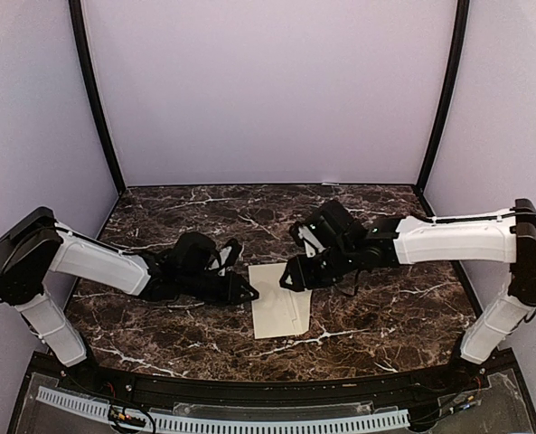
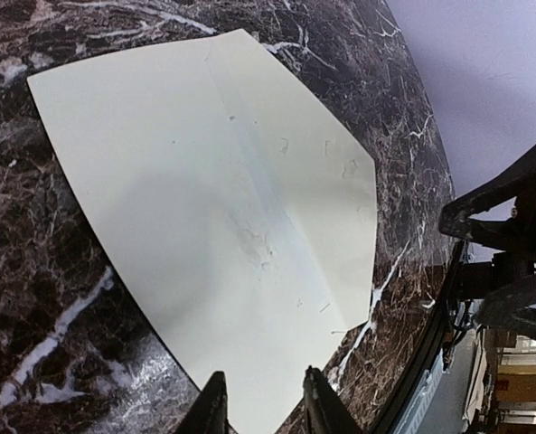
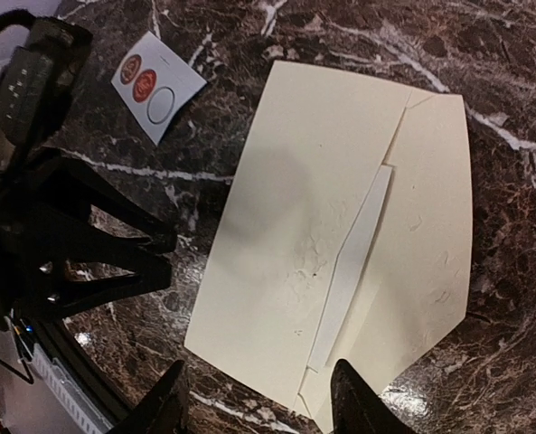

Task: Place the letter into the envelope and seal it

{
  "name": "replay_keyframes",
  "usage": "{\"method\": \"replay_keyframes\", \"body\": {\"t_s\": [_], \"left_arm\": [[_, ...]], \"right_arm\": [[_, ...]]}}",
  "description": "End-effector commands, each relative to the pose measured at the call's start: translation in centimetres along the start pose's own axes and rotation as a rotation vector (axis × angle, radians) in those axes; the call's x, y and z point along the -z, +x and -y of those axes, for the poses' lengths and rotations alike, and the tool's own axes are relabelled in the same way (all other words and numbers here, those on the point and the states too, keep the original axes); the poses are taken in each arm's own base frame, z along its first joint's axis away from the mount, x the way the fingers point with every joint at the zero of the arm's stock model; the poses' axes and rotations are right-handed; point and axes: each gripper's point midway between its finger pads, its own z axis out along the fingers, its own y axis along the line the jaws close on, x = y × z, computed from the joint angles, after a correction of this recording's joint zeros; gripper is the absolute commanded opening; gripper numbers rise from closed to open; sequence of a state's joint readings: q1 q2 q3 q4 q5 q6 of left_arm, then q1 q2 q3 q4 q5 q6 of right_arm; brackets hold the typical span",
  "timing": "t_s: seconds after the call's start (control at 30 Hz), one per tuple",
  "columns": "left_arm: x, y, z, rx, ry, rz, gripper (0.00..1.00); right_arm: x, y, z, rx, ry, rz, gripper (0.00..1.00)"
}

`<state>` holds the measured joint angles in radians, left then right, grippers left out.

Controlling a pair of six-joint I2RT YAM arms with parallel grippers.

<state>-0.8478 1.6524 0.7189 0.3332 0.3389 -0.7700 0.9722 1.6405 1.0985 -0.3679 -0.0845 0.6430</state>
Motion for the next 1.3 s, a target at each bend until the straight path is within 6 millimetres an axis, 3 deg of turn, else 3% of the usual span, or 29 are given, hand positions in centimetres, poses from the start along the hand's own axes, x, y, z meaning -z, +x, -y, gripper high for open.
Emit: {"method": "replay_keyframes", "body": {"t_s": [0.0,0.23,0.43,0.8,1.27], "left_arm": [[0.9,-1.6,-0.5,-0.034,-0.058,0.038,0.29],[0.3,-2.6,-2.3,0.011,-0.066,0.046,0.34],[-0.4,-2.6,-2.6,0.022,-0.048,0.031,0.34],[-1.9,-1.9,-3.1,0.022,-0.034,-0.020,0.27],[-3.3,-1.3,-3.9,0.028,-0.035,-0.055,0.22]], "right_arm": [[2.8,-2.7,2.0,-0.016,0.058,0.104,0.51],[2.5,-2.4,9.1,-0.129,0.183,0.115,0.48],[0.2,-0.5,12.1,-0.167,0.226,0.059,0.41],[-2.4,0.0,10.6,-0.153,0.121,0.007,0.30],[-4.7,-1.4,3.9,-0.083,-0.073,0.025,0.12]]}}
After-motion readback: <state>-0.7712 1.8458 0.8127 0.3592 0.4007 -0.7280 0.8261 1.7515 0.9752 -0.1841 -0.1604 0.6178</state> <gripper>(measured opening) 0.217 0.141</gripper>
